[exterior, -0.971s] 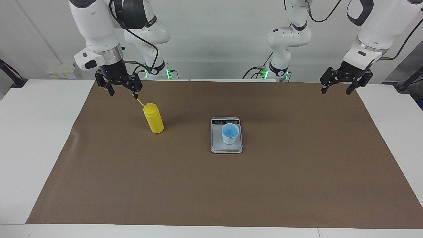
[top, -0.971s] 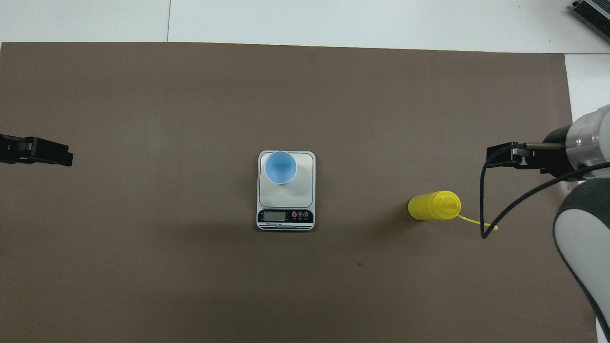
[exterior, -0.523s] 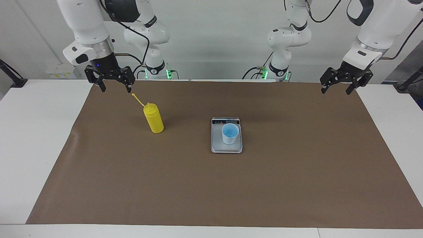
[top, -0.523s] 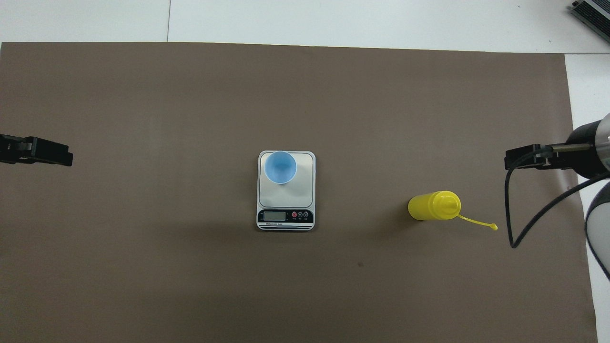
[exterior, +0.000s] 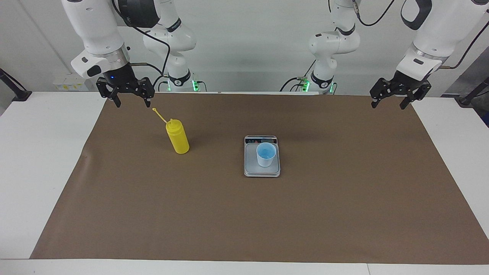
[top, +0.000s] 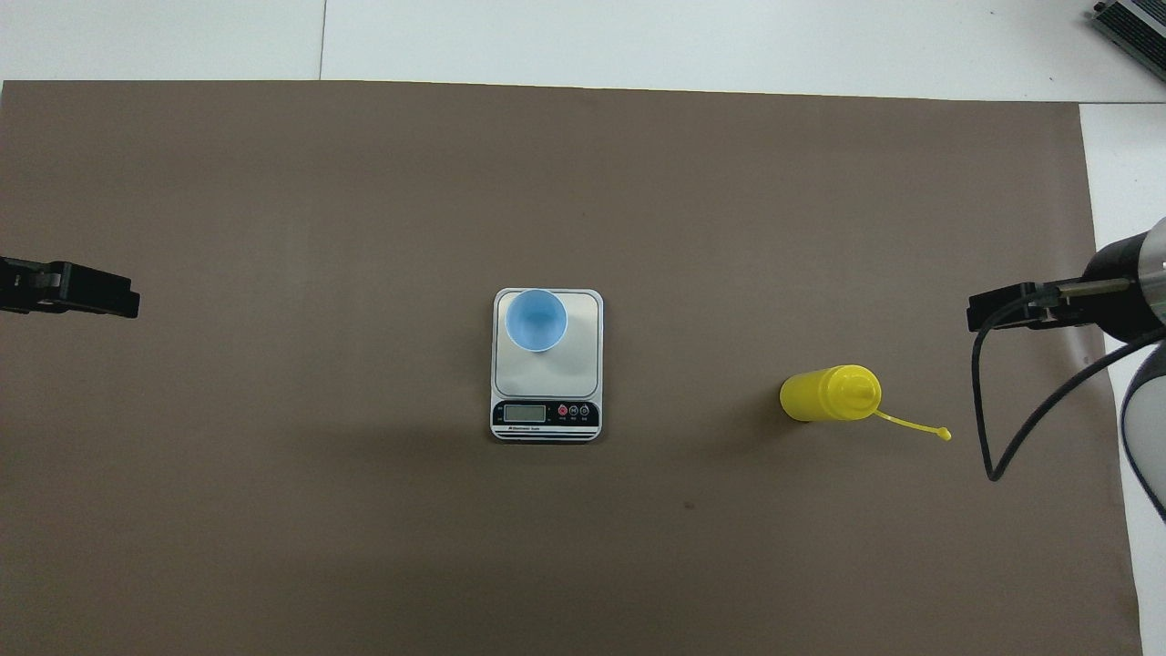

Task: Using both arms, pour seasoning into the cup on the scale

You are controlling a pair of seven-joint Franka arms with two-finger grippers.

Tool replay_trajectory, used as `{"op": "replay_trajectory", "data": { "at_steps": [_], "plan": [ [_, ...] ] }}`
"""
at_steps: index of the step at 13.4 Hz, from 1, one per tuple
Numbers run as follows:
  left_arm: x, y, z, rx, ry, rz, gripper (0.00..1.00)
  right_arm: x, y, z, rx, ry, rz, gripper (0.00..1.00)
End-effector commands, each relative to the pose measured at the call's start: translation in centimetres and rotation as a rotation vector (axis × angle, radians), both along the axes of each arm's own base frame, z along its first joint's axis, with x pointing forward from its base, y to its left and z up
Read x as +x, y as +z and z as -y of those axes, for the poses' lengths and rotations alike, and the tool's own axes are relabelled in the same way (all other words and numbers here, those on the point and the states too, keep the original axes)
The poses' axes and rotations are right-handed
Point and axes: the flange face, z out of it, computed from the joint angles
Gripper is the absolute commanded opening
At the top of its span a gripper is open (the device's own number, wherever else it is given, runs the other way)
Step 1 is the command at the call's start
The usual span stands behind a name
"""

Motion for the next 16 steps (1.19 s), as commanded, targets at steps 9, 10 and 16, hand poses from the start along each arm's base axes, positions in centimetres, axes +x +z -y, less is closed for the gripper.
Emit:
{"op": "replay_trajectory", "data": {
  "at_steps": [9,10,16],
  "plan": [
    [-0.2,0.2,-0.3,0.001,0.014,-0.008,1.00,-0.6,-0.9,0.1,0.030,0.040,-0.031,1.00],
    [-0.2,0.2,-0.2,0.001,0.012,-0.009,1.00,-0.7,-1.1,0.1,0.044,0.036,-0.033,1.00],
    [-0.2,0.2,-0.3,0.001,0.014,-0.008,1.00,-0.7,-1.0,-0.1,0.047,0.039,-0.033,1.00]
  ]
}}
